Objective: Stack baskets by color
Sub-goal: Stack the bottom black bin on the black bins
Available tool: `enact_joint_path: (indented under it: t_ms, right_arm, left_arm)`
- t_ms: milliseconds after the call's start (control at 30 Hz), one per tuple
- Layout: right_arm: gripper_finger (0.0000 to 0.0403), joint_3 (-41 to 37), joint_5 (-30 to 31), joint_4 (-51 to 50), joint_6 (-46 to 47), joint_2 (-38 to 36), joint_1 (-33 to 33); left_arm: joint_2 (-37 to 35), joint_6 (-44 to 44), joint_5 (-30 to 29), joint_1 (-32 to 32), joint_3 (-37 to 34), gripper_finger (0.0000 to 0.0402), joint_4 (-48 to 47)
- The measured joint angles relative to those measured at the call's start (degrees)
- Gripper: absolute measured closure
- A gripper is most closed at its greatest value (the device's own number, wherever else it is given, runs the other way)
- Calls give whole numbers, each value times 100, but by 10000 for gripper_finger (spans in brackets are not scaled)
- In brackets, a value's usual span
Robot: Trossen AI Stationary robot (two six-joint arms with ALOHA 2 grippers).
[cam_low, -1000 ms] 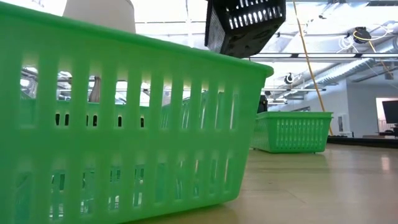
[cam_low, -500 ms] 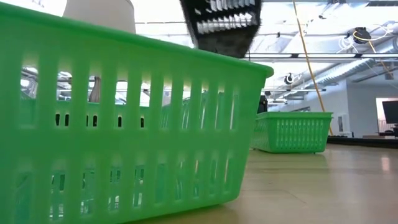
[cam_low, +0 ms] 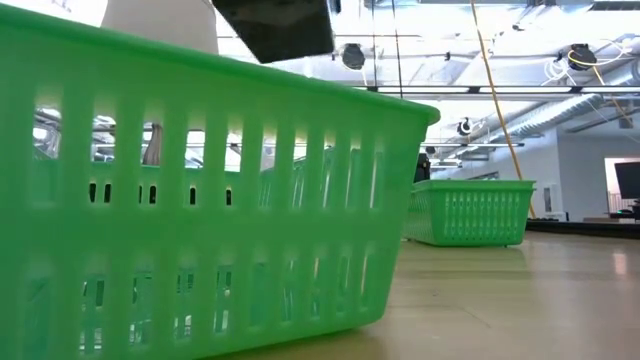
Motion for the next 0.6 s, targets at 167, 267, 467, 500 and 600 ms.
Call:
enact_joint_path:
  t_ms: [167, 267, 467, 500, 600]
  right_arm:
    - [231, 0, -4, -22, 16, 0, 44]
    - [231, -2, -4, -30, 20, 0, 34]
    - [232, -2, -5, -84, 21, 0, 36]
    - [232, -2, -4, -85, 22, 0, 35]
    - [232, -2, -4, -112, 20, 0, 34]
  left_arm:
    - [-141, -398, -40, -154, -184, 381, -330]
    - [-208, -555, -38, -263, -364, 391, -545]
    - [-448, -966, -64, -316, -919, 381, -412]
    - [-542, -1058, -93, -318, -1050, 379, -398]
    - [-857, -1397, -117, -348, -1485, 385, -433]
